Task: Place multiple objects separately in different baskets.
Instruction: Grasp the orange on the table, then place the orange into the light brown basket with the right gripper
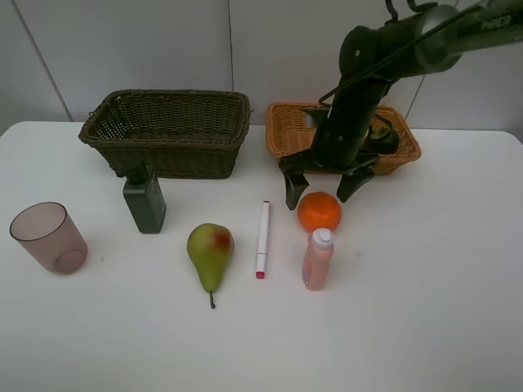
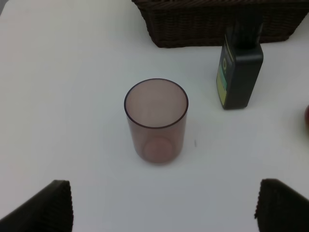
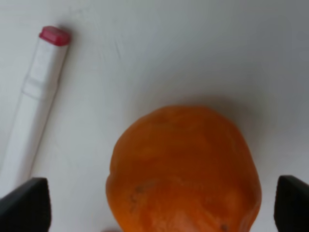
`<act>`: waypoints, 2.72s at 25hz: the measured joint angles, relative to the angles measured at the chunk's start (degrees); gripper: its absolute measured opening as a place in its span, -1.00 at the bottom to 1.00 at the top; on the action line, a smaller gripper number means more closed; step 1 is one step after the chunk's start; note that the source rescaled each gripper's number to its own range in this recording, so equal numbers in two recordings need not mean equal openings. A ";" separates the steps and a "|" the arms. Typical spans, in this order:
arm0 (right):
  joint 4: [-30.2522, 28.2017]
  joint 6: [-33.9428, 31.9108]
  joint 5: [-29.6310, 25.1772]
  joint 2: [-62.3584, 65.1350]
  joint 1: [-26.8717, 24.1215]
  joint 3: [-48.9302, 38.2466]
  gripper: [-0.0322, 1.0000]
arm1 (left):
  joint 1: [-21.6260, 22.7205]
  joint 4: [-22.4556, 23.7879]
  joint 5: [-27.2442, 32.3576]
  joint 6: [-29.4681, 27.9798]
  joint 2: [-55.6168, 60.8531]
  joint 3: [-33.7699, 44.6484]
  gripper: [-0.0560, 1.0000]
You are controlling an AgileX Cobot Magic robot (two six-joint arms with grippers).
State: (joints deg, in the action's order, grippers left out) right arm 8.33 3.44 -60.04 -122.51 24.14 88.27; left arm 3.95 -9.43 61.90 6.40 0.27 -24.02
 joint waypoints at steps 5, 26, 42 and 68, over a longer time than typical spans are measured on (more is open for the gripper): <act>0.00 0.00 0.00 -0.99 0.00 0.00 0.93 | 0.00 0.00 0.00 0.00 0.00 0.00 1.00; -1.82 0.00 0.01 -0.99 0.00 0.00 0.33 | 0.00 0.00 0.00 0.00 0.00 0.00 1.00; -2.70 0.00 -0.19 -0.99 0.00 0.00 0.33 | 0.00 0.00 0.00 0.00 0.00 0.00 1.00; -14.57 0.00 -2.22 11.70 0.00 7.22 0.32 | 0.00 0.00 0.00 0.00 0.00 0.00 1.00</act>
State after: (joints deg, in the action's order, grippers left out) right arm -6.24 3.44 -62.26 -110.81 24.14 95.49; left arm 3.95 -9.43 61.90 6.40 0.27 -24.02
